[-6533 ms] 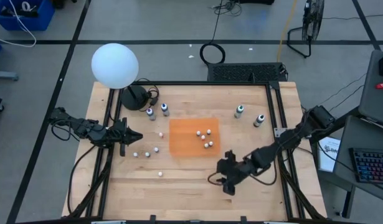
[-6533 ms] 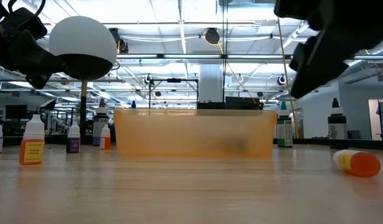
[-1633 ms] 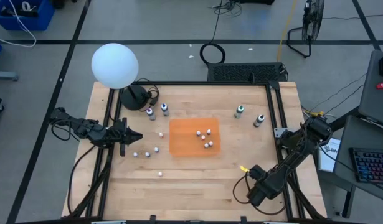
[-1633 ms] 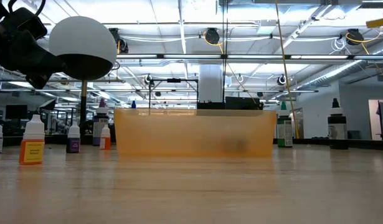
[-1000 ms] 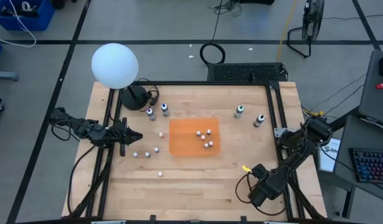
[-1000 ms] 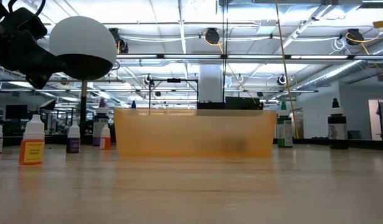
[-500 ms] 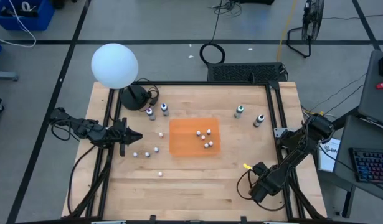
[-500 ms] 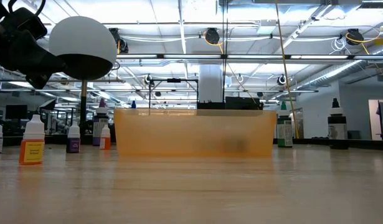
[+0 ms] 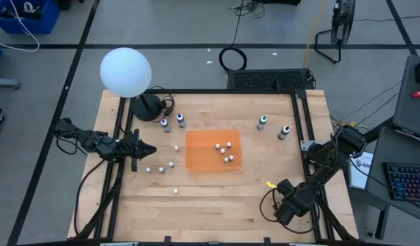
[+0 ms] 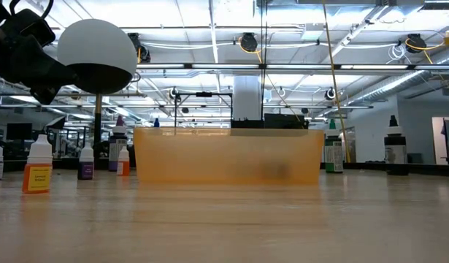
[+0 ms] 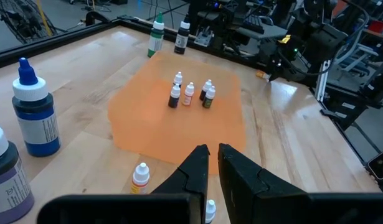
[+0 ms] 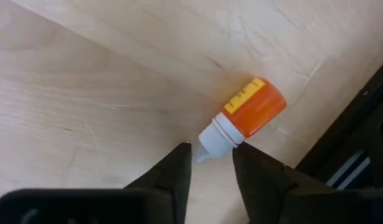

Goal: Pick & Place food coloring
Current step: Put the small orange food coloring bottle into the orange bin

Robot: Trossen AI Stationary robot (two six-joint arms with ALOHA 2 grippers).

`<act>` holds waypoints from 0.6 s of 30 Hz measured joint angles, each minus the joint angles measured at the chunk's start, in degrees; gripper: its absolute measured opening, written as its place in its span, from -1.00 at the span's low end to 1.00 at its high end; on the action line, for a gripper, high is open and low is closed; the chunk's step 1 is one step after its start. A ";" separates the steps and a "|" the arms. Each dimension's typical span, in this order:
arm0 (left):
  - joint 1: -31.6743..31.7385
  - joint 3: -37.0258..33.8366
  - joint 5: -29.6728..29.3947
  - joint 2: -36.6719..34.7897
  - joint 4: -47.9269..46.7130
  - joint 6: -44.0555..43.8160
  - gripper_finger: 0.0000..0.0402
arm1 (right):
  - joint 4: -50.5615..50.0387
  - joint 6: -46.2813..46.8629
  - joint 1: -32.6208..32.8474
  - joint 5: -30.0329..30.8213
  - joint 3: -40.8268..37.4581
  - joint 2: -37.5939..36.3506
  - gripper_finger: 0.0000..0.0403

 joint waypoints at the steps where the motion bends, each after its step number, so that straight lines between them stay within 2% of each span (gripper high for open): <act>1: 0.01 0.00 -0.02 0.00 0.02 0.00 -0.79 | 0.04 0.00 -0.02 0.23 -0.01 0.00 -0.50; 6: -0.02 0.00 -0.02 0.00 0.00 0.00 -0.79 | -0.09 1.17 -0.02 1.88 -0.07 0.11 -0.62; 9: -0.01 0.00 -0.02 0.00 0.01 0.00 -0.79 | -1.27 -1.35 -0.12 -0.86 -0.09 0.19 -0.61; 12: 0.01 -0.02 -0.01 0.00 0.00 0.00 -0.79 | -4.12 -2.73 -0.18 -3.06 -0.09 0.03 -0.54; 18: 0.01 -0.01 0.00 0.00 0.01 0.00 -0.79 | -5.73 -1.57 -0.15 2.29 -0.11 -1.87 -0.31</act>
